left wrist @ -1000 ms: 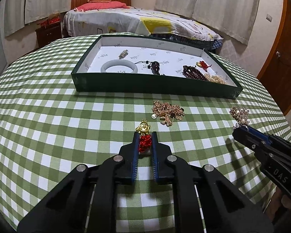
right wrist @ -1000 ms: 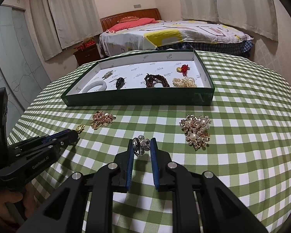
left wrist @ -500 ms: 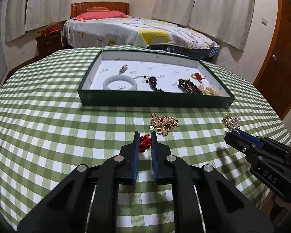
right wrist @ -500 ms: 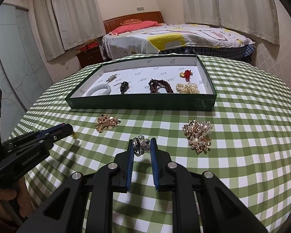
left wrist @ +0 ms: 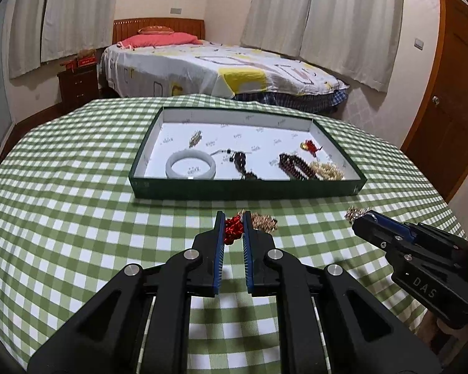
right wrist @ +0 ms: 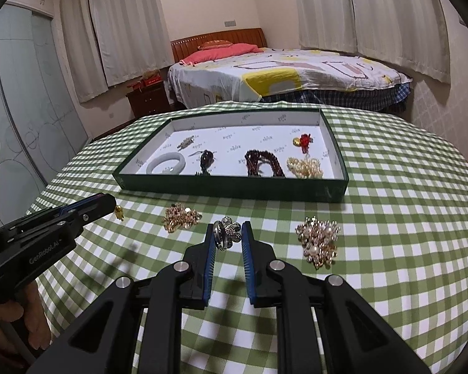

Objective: Organize jewelry
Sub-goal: 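Carry the charm with the left tool while the right tool carries the ring into the box, then open the left tool to release the charm while the right tool releases the ring, then move the left tool to the gold chain while the right tool approaches the pearl cluster brooch, then grasp the gold pearl cluster brooch with the right tool, then grasp the gold chain necklace with the left tool while the right tool holds the brooch, then carry the gold chain with the left tool while the right tool carries the brooch into the box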

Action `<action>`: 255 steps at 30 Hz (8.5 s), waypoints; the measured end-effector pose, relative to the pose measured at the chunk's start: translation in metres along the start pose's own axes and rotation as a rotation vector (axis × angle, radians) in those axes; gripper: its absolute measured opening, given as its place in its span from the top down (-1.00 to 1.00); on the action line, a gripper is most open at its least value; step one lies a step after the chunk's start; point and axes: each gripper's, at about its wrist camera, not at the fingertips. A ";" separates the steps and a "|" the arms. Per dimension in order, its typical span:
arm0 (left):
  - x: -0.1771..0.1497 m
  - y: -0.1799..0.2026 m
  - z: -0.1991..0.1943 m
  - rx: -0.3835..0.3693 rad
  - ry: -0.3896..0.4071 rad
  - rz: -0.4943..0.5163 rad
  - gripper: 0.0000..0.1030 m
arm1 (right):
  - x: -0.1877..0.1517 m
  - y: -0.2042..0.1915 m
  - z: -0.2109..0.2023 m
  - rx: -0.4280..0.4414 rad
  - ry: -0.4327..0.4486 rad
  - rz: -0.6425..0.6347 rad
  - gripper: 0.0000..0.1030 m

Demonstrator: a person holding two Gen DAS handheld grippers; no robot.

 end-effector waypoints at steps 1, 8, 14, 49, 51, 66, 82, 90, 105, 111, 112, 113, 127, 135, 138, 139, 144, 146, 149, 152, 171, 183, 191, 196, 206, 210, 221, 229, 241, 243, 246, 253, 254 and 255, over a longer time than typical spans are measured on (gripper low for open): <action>0.002 0.000 -0.001 -0.002 0.006 0.002 0.78 | 0.003 0.000 0.000 0.001 0.005 0.001 0.66; 0.025 0.003 0.001 -0.021 0.043 0.019 0.78 | 0.028 0.001 0.001 -0.003 0.048 -0.007 0.66; 0.056 0.004 0.009 -0.040 0.093 0.035 0.78 | 0.063 0.000 0.007 -0.010 0.110 -0.018 0.66; 0.131 -0.046 0.195 0.104 -0.126 -0.014 0.78 | 0.125 0.012 0.169 -0.100 -0.105 -0.013 0.66; 0.131 -0.047 0.198 0.111 -0.137 -0.015 0.78 | 0.124 0.011 0.173 -0.105 -0.122 -0.018 0.66; 0.131 -0.047 0.210 0.135 -0.183 -0.018 0.76 | 0.124 0.011 0.180 -0.119 -0.164 -0.032 0.66; 0.129 -0.044 0.201 0.118 -0.158 -0.015 0.18 | 0.124 0.014 0.180 -0.112 -0.166 -0.017 0.38; 0.128 -0.042 0.196 0.107 -0.150 -0.013 0.02 | 0.125 0.015 0.178 -0.112 -0.156 -0.019 0.23; 0.128 -0.049 0.180 0.134 -0.110 -0.020 -0.45 | 0.126 0.018 0.170 -0.141 -0.123 -0.010 -0.21; 0.130 -0.051 0.166 0.144 -0.074 -0.026 -0.60 | 0.127 0.018 0.161 -0.144 -0.094 -0.013 -0.36; 0.131 -0.051 0.164 0.146 -0.068 -0.023 -0.62 | 0.128 0.018 0.160 -0.144 -0.091 -0.012 -0.37; 0.132 -0.050 0.161 0.149 -0.060 -0.019 -0.67 | 0.129 0.018 0.159 -0.142 -0.089 -0.010 -0.38; 0.127 -0.037 0.096 0.138 0.067 -0.010 -0.70 | 0.127 0.026 0.094 -0.121 0.024 0.015 -0.40; 0.098 -0.026 0.055 0.135 0.139 -0.016 -0.70 | 0.086 0.033 0.062 -0.129 0.029 0.025 -0.40; 0.083 -0.023 0.046 0.136 0.136 -0.017 -0.70 | 0.069 0.035 0.056 -0.138 0.016 0.025 -0.40; 0.077 -0.022 0.043 0.143 0.133 -0.018 -0.70 | 0.062 0.036 0.054 -0.143 0.012 0.029 -0.40; 0.054 -0.025 0.036 0.143 0.100 -0.039 -0.70 | 0.034 0.042 0.050 -0.149 -0.039 0.043 -0.40; 0.046 -0.025 0.034 0.145 0.085 -0.046 -0.70 | 0.025 0.046 0.051 -0.158 -0.065 0.047 -0.38; 0.035 -0.025 0.034 0.145 0.060 -0.053 -0.70 | 0.012 0.051 0.055 -0.158 -0.107 0.062 -0.20; 0.026 -0.023 0.033 0.143 0.039 -0.053 -0.70 | 0.004 0.055 0.058 -0.158 -0.138 0.071 -0.10; -0.001 -0.006 0.053 0.114 -0.064 -0.026 -0.70 | -0.008 0.052 0.055 -0.145 -0.151 0.030 0.55; 0.003 0.002 0.090 0.074 -0.178 -0.032 -0.51 | -0.009 0.051 0.054 -0.135 -0.143 0.041 0.56; 0.004 0.002 0.102 0.051 -0.211 -0.031 -0.07 | -0.009 0.053 0.055 -0.125 -0.143 0.052 0.56; 0.005 -0.001 0.098 0.007 -0.204 -0.037 0.51 | -0.009 0.053 0.055 -0.125 -0.143 0.052 0.56; 0.004 -0.001 0.087 -0.026 -0.177 -0.023 0.79 | -0.008 0.054 0.055 -0.124 -0.142 0.054 0.56; 0.003 -0.002 0.084 -0.032 -0.170 -0.034 0.83 | -0.008 0.053 0.055 -0.123 -0.142 0.055 0.56; 0.006 -0.001 0.072 -0.032 -0.151 -0.013 0.84 | -0.009 0.053 0.055 -0.123 -0.142 0.054 0.56; 0.002 -0.003 0.079 -0.011 -0.177 -0.017 0.74 | -0.007 0.050 0.055 -0.120 -0.142 0.053 0.56; -0.003 -0.005 0.085 -0.038 -0.212 -0.020 0.72 | -0.007 0.050 0.055 -0.120 -0.142 0.054 0.56; -0.003 -0.004 0.084 -0.045 -0.209 -0.017 0.75 | -0.007 0.050 0.055 -0.120 -0.142 0.054 0.56; -0.002 -0.003 0.081 -0.045 -0.192 -0.015 0.76 | -0.007 0.050 0.055 -0.120 -0.140 0.056 0.56; 0.000 -0.001 0.073 -0.049 -0.169 -0.007 0.76 | -0.008 0.044 0.054 -0.113 -0.136 0.057 0.56; 0.000 0.000 0.072 -0.049 -0.165 -0.004 0.76 | -0.008 0.043 0.054 -0.112 -0.136 0.057 0.56; 0.001 0.000 0.070 -0.049 -0.160 -0.002 0.76 | -0.008 0.043 0.053 -0.111 -0.136 0.057 0.56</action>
Point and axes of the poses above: each gripper's, at about its wrist camera, not at the fingertips, and z roughly the way its jaws point, y to its right, x to its top, and after that the axes turned 13 degrees about -x, right-handed
